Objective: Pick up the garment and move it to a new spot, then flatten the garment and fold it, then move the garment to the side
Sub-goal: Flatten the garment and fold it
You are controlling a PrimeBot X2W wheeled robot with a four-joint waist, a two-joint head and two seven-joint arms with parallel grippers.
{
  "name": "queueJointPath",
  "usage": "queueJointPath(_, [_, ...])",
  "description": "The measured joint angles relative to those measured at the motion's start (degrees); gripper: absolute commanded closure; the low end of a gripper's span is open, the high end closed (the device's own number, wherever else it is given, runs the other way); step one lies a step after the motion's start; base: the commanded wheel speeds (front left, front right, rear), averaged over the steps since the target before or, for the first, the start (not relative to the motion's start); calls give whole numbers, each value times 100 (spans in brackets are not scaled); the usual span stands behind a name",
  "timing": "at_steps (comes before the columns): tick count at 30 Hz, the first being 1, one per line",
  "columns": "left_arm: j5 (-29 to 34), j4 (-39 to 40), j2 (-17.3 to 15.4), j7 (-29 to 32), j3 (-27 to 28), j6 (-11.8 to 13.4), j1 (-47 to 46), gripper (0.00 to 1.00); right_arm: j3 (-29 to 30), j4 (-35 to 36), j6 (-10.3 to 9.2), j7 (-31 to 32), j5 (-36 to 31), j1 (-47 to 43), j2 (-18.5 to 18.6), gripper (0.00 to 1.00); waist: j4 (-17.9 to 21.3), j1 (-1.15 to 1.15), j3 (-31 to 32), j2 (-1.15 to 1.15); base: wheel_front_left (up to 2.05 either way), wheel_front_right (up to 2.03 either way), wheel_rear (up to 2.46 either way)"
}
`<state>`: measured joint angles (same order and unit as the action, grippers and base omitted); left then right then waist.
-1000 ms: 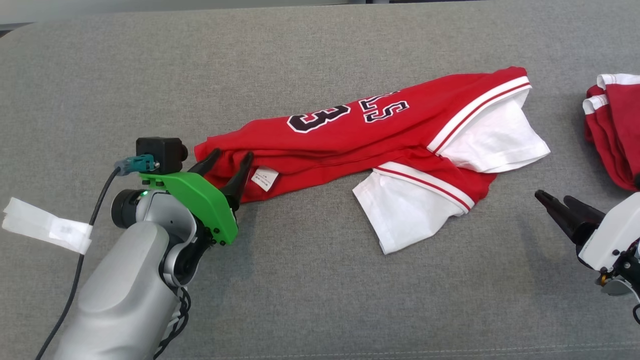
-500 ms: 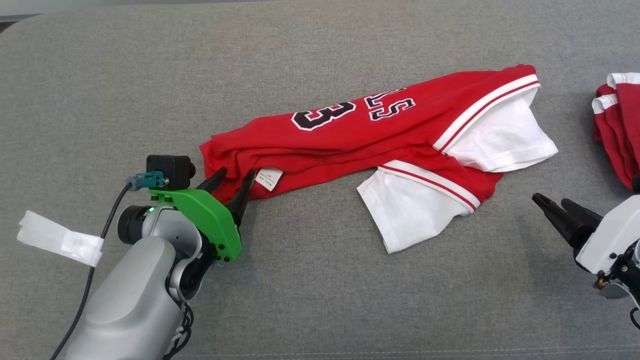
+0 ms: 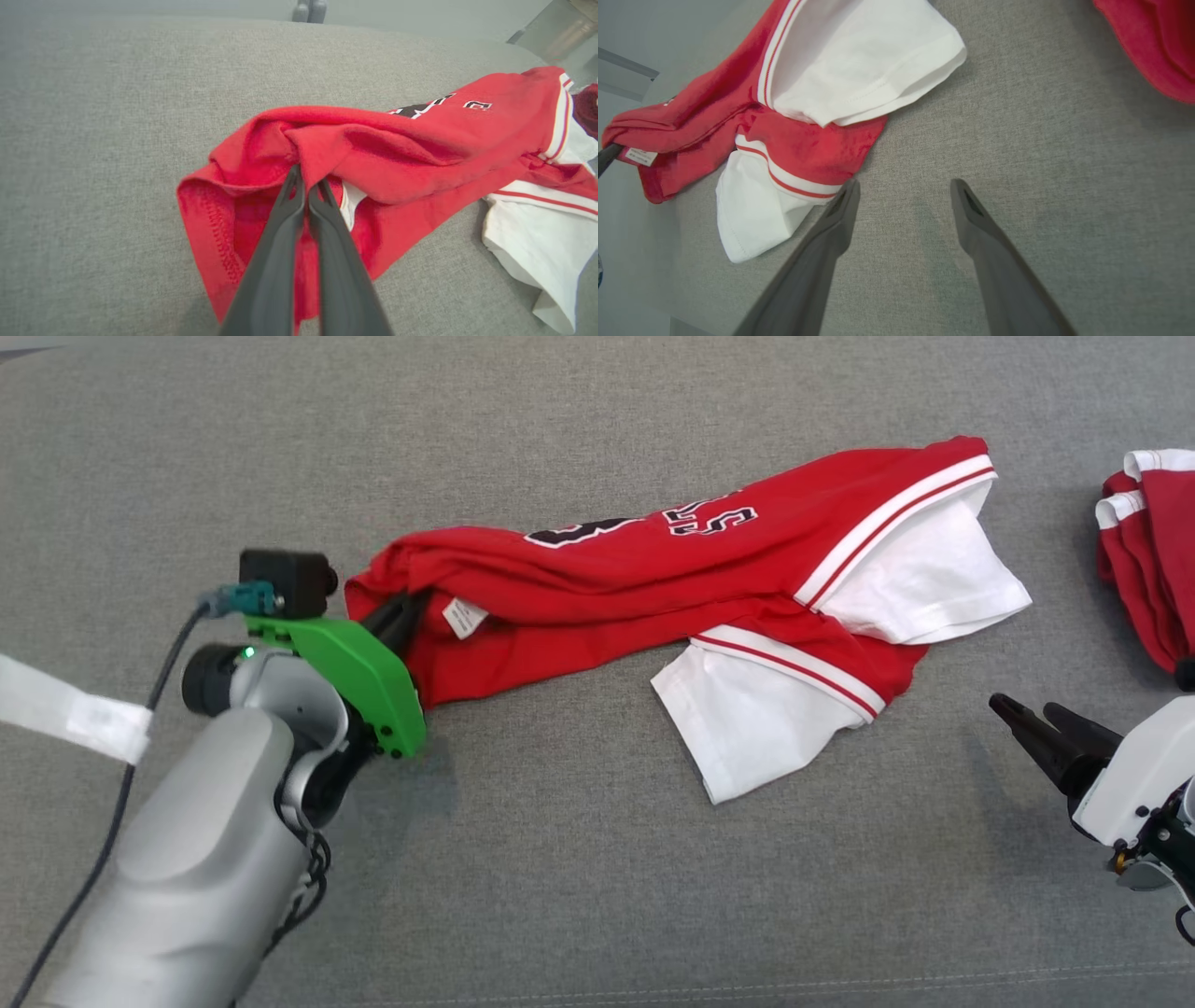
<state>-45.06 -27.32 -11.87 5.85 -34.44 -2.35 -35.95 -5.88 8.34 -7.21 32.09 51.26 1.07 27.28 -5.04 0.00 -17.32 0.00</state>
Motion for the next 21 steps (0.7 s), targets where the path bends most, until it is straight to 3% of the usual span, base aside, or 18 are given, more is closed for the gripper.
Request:
queueJointPath(10, [482,23,-519,893,-471,-229,-981,100,-200,-27,0,82,-98,116,-21,0,243,0,-89,0,0,0,0])
queueJointPath(21, [878,-410,-945,1308,-622,-270,-1407,100,-378,-116,0,124,-132,116,-232,0,805,0,-101,0,0,0,0])
